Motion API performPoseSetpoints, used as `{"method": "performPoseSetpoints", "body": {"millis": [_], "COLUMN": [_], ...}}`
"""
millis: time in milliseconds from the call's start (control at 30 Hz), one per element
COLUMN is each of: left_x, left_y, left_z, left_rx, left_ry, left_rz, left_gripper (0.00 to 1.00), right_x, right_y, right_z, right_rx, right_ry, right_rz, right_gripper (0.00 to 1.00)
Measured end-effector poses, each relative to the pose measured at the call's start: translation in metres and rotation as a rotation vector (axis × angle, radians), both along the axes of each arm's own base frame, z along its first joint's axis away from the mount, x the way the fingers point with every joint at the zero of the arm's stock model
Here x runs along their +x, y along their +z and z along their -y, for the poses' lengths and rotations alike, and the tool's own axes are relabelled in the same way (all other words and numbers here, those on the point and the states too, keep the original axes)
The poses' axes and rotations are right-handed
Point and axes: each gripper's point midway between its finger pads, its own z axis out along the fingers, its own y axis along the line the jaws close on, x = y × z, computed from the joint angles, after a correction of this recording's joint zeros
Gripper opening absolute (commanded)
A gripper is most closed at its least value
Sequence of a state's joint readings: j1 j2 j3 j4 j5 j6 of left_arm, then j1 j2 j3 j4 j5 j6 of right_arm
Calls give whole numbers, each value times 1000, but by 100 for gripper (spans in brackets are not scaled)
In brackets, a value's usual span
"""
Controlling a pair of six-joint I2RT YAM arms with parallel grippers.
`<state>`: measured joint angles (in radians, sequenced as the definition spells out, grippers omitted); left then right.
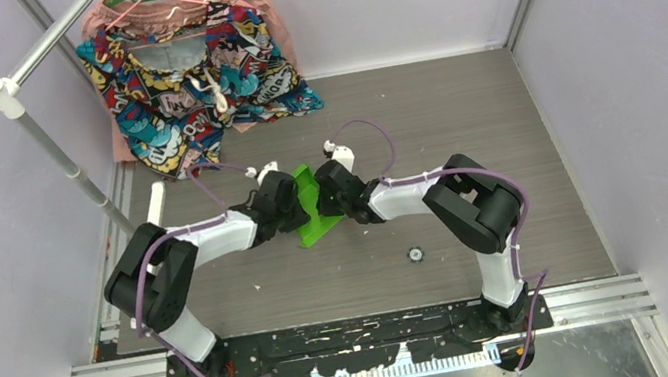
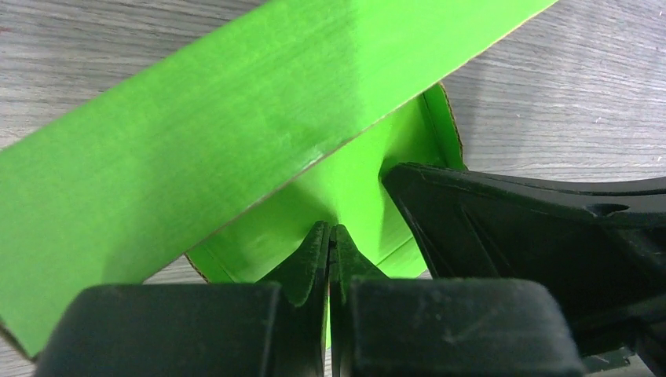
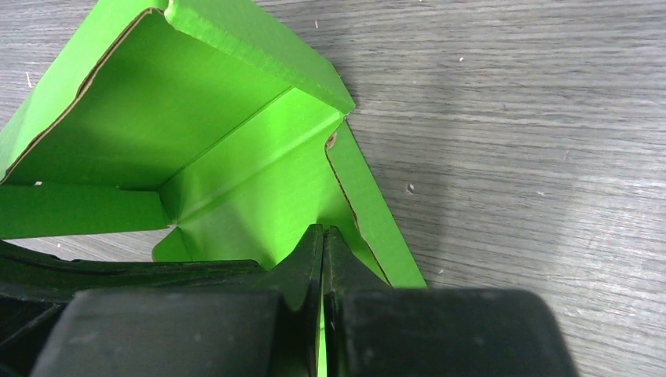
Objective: Fold the paper box
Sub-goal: Fold the paper box at the center of the board.
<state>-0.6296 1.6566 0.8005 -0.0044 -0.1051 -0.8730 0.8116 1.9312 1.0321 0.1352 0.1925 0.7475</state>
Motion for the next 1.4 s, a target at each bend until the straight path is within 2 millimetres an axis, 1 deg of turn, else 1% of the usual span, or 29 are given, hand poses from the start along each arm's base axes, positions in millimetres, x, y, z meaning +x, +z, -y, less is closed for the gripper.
{"method": "performPoseSetpoints", "body": {"millis": [300, 367, 400, 467, 600, 633, 667, 700, 733, 767, 833, 967, 1000, 1067, 1133, 1400], "left_x": [-1, -8, -12, -17, -24, -25, -27, -30, -32, -34, -40, -66, -72, -80, -80, -68], "left_y": [3, 8, 14, 32, 97, 110, 118, 125, 128, 127, 115, 65, 55, 41, 36, 19], "left_z": [1, -1, -3, -6, -20, -24, -28, -33, -37, -41, -48, -69, -75, -81, -81, -72], "left_rx": [24, 38, 44, 45, 12, 6, 5, 7, 14, 22, 50, 134, 154, 186, 194, 202], "left_ry": [-27, -50, -61, -73, -69, -64, -58, -49, -43, -38, -33, -33, -33, -34, -35, -37], "left_rz": [22, 14, 18, 43, 178, 210, 231, 243, 245, 242, 213, 96, 69, 30, 19, 8], "left_gripper": [0, 0, 0, 0, 3, 4, 3, 1, 0, 0, 0, 0, 0, 0, 0, 0], "right_x": [0, 0, 0, 0, 0, 0, 0, 0, 0, 0, 0, 0, 0, 0, 0, 0], "right_y": [0, 1, 1, 2, 1, 2, 1, 1, 2, 2, 1, 1, 1, 1, 1, 1], "right_z": [-1, -4, -6, -8, -11, -12, -13, -13, -14, -14, -14, -15, -16, -16, -17, -17], "right_rx": [5, 15, 22, 29, 41, 44, 47, 49, 51, 52, 51, 53, 55, 57, 59, 59], "right_ry": [3, 8, 11, 14, 17, 19, 22, 23, 25, 25, 25, 27, 28, 30, 32, 32], "right_rz": [0, 1, 3, 5, 3, 3, 1, 1, 1, 1, 1, -1, 0, -1, -1, -1], "right_gripper": [1, 1, 1, 1, 1, 1, 1, 1, 1, 1, 1, 1, 1, 1, 1, 1]}}
